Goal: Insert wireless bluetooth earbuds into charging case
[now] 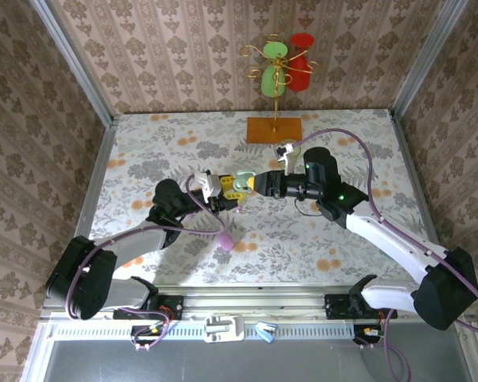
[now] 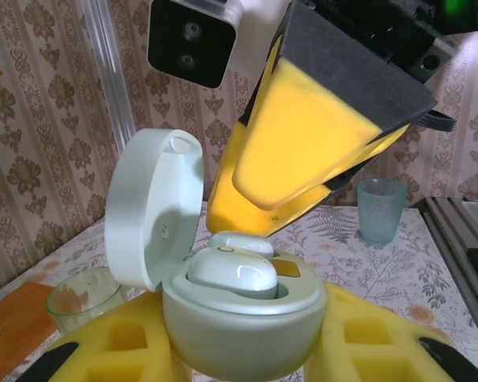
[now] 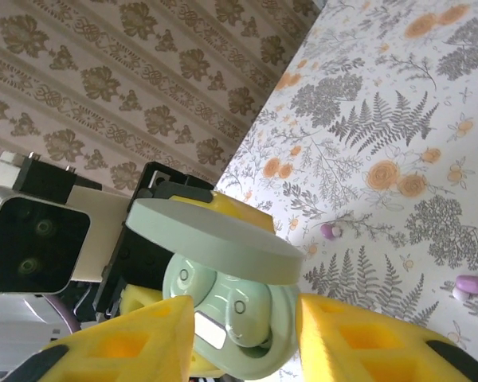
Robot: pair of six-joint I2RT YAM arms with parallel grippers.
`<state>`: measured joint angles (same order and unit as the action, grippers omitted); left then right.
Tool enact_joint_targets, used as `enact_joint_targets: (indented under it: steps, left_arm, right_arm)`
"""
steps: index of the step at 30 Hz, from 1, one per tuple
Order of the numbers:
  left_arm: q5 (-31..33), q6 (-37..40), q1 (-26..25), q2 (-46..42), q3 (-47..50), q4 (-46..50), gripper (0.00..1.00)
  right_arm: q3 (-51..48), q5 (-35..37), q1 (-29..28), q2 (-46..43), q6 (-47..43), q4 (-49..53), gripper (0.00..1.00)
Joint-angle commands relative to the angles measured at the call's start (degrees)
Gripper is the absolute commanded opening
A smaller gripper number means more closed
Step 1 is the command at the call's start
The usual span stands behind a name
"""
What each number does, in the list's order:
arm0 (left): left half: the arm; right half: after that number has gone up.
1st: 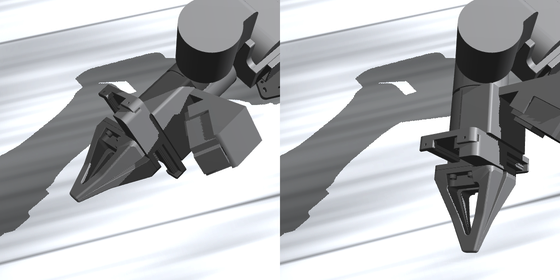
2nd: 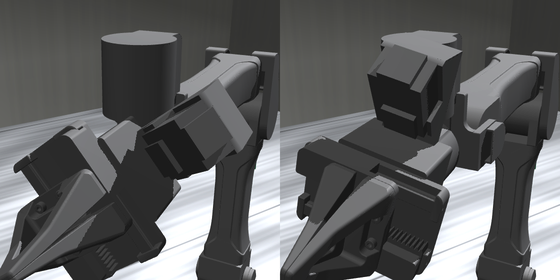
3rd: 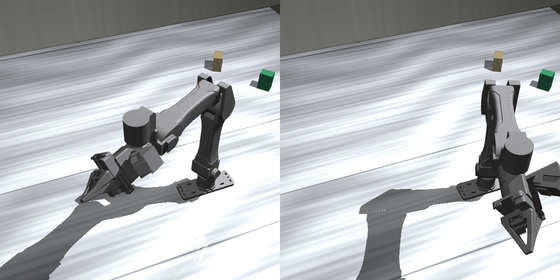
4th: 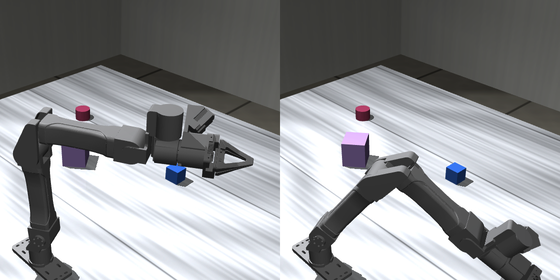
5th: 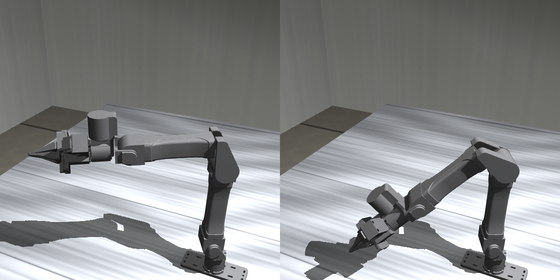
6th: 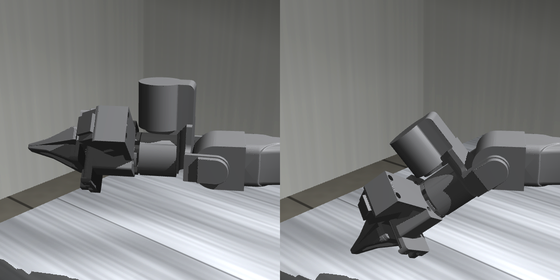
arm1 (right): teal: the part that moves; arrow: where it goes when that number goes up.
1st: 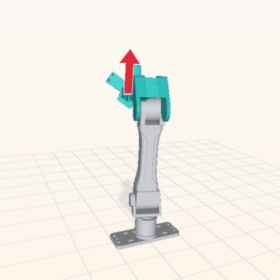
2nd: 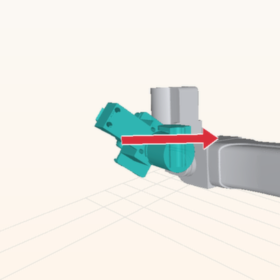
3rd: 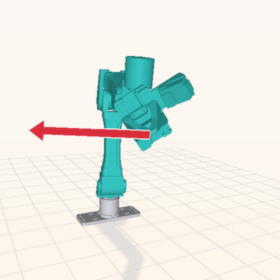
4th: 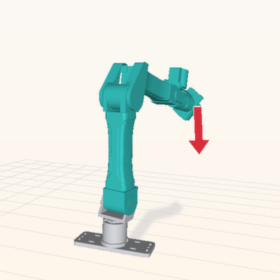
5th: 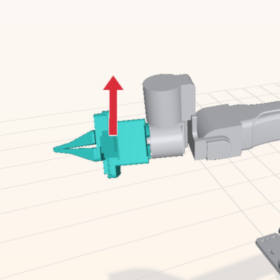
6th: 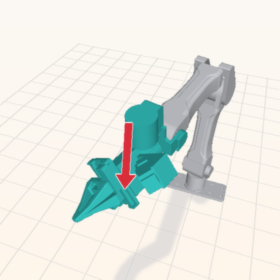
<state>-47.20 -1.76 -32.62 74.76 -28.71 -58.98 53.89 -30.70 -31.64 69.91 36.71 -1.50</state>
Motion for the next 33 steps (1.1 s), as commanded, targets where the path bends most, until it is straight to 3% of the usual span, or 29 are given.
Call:
enact_joint_targets:
  steps: [1,11,21,30,33]
  left_arm:
    - [-1.52,-1.00,-0.54,-0.06,-2.22,-3.25,0.10]
    - [-0.94,2.88,-0.51,0.18,-0.85,-2.36,0.10]
    - [-3.61,5.45,-0.51,-0.38,-0.32,-2.94,0.10]
    - [3.42,3.09,-0.51,-0.32,-0.34,-3.94,0.10]
    - [4.14,2.82,-0.51,-0.15,-0.56,-4.01,0.10]
  right_arm:
    - [-0.47,2.01,0.35,-2.39,-0.18,0.80,0.43]
    - [-1.57,6.12,0.35,-7.73,-0.83,-0.69,0.65]
    - [7.79,7.09,0.52,1.89,2.97,6.40,0.65]
    - [3.26,4.09,0.53,0.18,2.92,5.41,0.66]
    - [0.93,2.86,0.59,-1.05,4.69,1.78,0.75]
